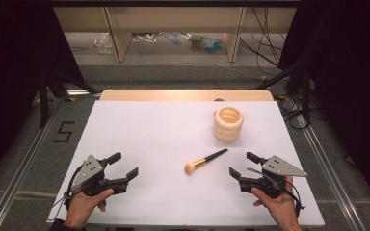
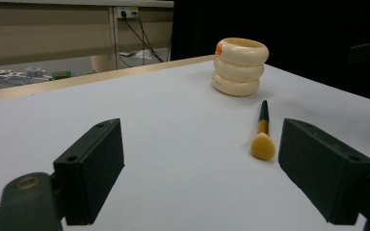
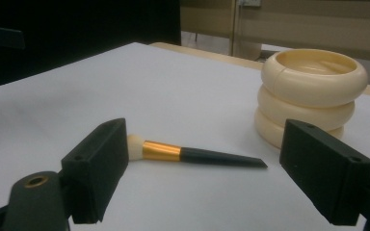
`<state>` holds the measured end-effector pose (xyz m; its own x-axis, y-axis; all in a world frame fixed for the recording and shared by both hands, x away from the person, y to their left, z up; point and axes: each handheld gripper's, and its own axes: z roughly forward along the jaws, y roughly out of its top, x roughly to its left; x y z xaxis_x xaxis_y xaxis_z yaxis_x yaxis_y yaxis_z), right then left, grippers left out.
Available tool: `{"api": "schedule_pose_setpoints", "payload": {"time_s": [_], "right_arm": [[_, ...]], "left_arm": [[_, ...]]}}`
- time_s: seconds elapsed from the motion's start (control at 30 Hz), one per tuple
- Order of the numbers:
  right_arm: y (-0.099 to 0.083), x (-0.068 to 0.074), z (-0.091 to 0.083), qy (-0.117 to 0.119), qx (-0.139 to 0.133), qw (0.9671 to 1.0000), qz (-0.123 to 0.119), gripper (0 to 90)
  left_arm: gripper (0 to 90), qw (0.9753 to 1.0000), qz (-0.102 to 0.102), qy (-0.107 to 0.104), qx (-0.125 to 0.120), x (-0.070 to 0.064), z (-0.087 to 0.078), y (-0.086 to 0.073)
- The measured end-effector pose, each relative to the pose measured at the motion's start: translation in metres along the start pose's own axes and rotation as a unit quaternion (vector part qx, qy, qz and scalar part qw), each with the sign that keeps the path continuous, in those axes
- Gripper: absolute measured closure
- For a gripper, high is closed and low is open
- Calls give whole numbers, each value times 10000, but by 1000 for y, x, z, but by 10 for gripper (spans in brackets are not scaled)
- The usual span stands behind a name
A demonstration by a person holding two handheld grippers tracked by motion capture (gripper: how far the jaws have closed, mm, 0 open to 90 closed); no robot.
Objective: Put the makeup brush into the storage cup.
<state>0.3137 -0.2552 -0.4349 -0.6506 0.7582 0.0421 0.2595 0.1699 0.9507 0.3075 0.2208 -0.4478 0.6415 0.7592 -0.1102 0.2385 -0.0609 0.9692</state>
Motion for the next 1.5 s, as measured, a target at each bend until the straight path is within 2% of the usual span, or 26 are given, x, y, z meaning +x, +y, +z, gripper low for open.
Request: {"api": "schedule_pose_setpoints", "payload": {"time_s": [0.33, 0.47, 0.57, 0.7, 0.73, 0.77, 0.8, 0.97, 1.0, 1.1, 1.13, 1.17, 1.2, 1.23, 1.27, 1.3, 1.33, 1.37, 1.4, 1.5], "right_arm": [[0, 1, 2, -17, -13, 10000, -52, 181], [2, 2, 5, 57, 67, 9999, -126, 176], [4, 1, 7, 165, 283, 9994, -136, 169], [7, 1, 12, 288, 380, 9987, -192, 158], [9, 0, 12, 303, 475, 9981, -260, 159], [10, 0, 14, 384, 460, 9977, -322, 159], [14, 0, 16, 405, 642, 9960, -478, 159], [23, 0, 24, 603, 924, 9910, -756, 159], [23, 0, 24, 603, 924, 9910, -756, 159], [31, -4, 33, 811, 1285, 9852, -794, 162], [31, -4, 33, 811, 1285, 9852, -794, 162], [35, -6, 38, 937, 1404, 9830, -721, 164], [35, -6, 38, 937, 1404, 9830, -721, 164], [37, -7, 40, 967, 1445, 9821, -728, 165], [40, -8, 45, 998, 1552, 9794, -824, 169], [40, -8, 45, 998, 1552, 9794, -824, 169], [44, -9, 50, 1053, 1686, 9757, -921, 171], [44, -9, 50, 1053, 1686, 9757, -921, 171], [49, -9, 56, 1024, 1803, 9724, -1071, 171], [56, -9, 64, 1088, 2006, 9666, -1168, 176]], "left_arm": [[162, 10000, 24, -15, 10, 0, 0, 0], [162, 10000, 10, -46, -19, 0, 1, -1], [162, 10000, 3, -22, 14, -1, 1, -1], [162, 10000, -13, -20, 26, -1, 1, -1], [162, 10000, -14, -20, 33, -1, 1, -1], [162, 10000, -12, -27, 35, -1, 1, -1], [162, 10000, -12, -31, 37, -1, 1, -1], [162, 10000, -56, -22, 34, -2, 2, -1], [162, 10000, 41, -68, 28, -1, 1, -1], [162, 10000, 18, -77, 42, 0, 2, -1], [162, 10000, 18, -77, 42, 0, 2, -1], [162, 10000, 14, -84, 39, -1, 2, -1], [162, 10000, -13, -65, 41, -1, 2, -1], [162, 10000, -6, -64, 46, -1, 2, -1], [162, 10000, -3, -61, 45, -1, 2, -1], [162, 10000, -6, -61, 44, -1, 2, -1], [162, 10000, -6, -64, 43, -1, 3, -1], [162, 10000, -8, -98, 11, -1, 3, -1], [162, 10000, -6, -96, 12, -1, 3, -1], [162, 10000, -9, -97, 11, -1, 3, -1]]}}
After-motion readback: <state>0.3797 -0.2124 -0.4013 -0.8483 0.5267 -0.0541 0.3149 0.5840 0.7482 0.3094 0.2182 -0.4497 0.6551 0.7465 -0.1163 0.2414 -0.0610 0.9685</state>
